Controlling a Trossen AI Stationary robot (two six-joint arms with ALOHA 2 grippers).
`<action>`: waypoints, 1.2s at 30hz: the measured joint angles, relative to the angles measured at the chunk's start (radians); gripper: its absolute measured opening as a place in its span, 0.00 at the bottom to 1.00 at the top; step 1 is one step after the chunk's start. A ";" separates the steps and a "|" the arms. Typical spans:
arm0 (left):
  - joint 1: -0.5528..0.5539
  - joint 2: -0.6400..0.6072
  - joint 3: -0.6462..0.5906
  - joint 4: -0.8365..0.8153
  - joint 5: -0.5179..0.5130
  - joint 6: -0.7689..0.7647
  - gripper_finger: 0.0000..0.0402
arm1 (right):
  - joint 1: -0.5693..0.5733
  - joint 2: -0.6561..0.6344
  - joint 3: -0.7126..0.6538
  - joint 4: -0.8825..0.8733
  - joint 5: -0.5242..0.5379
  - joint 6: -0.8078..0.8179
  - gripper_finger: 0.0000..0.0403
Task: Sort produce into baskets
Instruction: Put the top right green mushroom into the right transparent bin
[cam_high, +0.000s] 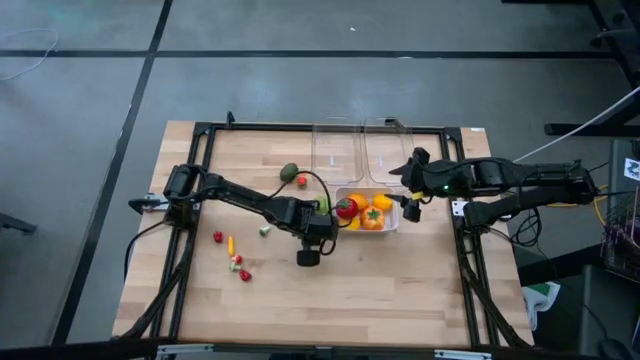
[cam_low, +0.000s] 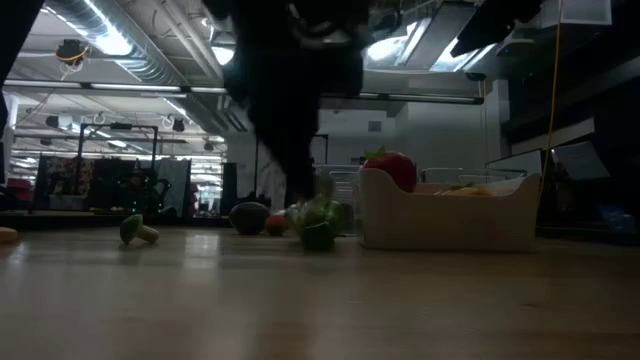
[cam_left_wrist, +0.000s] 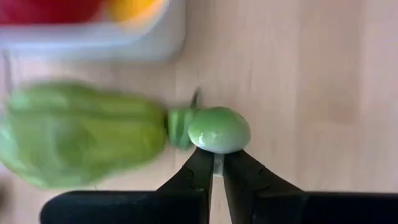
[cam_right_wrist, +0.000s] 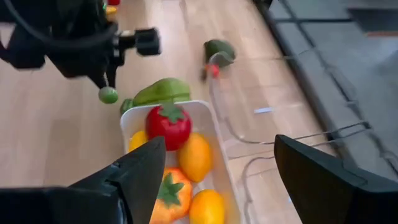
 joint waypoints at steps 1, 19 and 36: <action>0.000 0.000 0.019 -0.001 0.000 0.013 0.05 | 0.000 0.011 0.000 0.000 -0.005 -0.001 0.74; 0.077 -0.009 0.227 0.122 -0.031 0.163 0.05 | 0.000 0.169 0.000 0.128 -0.236 0.000 0.74; 0.086 -0.019 0.227 0.369 -0.037 0.175 0.07 | 0.000 0.194 0.000 0.170 -0.271 -0.006 0.74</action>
